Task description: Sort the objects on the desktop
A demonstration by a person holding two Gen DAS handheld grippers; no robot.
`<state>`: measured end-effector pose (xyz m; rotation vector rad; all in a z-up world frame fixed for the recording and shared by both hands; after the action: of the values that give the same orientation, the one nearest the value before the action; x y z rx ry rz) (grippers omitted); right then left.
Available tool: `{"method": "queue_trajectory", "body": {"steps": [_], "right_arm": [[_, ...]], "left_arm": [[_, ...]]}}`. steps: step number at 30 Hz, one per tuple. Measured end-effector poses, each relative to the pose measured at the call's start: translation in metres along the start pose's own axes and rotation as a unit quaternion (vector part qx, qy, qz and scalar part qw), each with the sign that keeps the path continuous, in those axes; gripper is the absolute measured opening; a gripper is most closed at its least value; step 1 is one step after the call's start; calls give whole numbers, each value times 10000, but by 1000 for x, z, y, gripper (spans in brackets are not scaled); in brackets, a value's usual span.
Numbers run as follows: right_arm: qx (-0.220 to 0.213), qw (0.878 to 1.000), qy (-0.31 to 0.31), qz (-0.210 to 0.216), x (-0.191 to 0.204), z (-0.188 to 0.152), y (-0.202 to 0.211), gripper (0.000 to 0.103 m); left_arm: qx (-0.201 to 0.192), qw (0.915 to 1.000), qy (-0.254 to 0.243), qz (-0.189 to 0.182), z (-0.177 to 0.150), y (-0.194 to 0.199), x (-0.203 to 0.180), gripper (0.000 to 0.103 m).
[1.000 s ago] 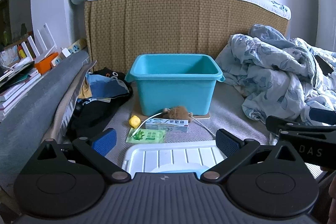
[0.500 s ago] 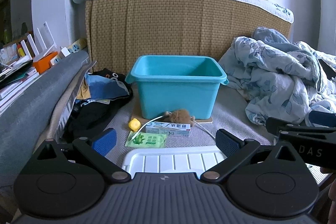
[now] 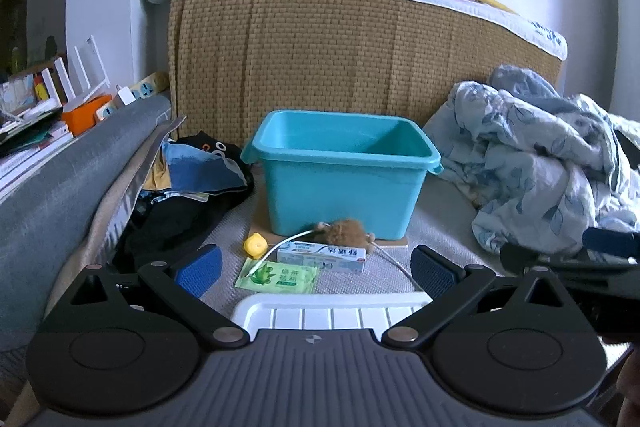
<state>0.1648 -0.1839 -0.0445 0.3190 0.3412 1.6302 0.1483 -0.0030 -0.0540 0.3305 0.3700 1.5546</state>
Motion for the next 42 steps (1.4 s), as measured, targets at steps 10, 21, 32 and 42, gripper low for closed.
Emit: {"method": "queue_trajectory", "body": {"steps": [10, 21, 32, 42], "right_arm": [[-73, 9999, 100, -68, 0, 1, -7, 93], [-52, 9999, -115, -118, -8, 0, -22, 93], [-38, 9998, 210, -14, 5, -5, -36, 93], [177, 9996, 209, 41, 10, -13, -55, 93]], "left_arm": [[-73, 9997, -133, 216, 2, -10, 3, 103], [-149, 9997, -82, 176, 5, -27, 6, 103], [-126, 9998, -60, 104, -2, -44, 11, 103], [-81, 9998, -100, 145, -8, -63, 16, 103]]}}
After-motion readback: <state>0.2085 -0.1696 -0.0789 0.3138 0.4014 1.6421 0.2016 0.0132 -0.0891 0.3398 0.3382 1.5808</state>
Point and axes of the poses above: each gripper's, at about its wrist camera, not at the fingertips, and y roughly against the way its jaws point, x to its left, z to its top, the point moved 3 cm from there along -y, roughly the way its jaws point, and after that the axes turned 3 degrees about -x, right-handed, at the moved point
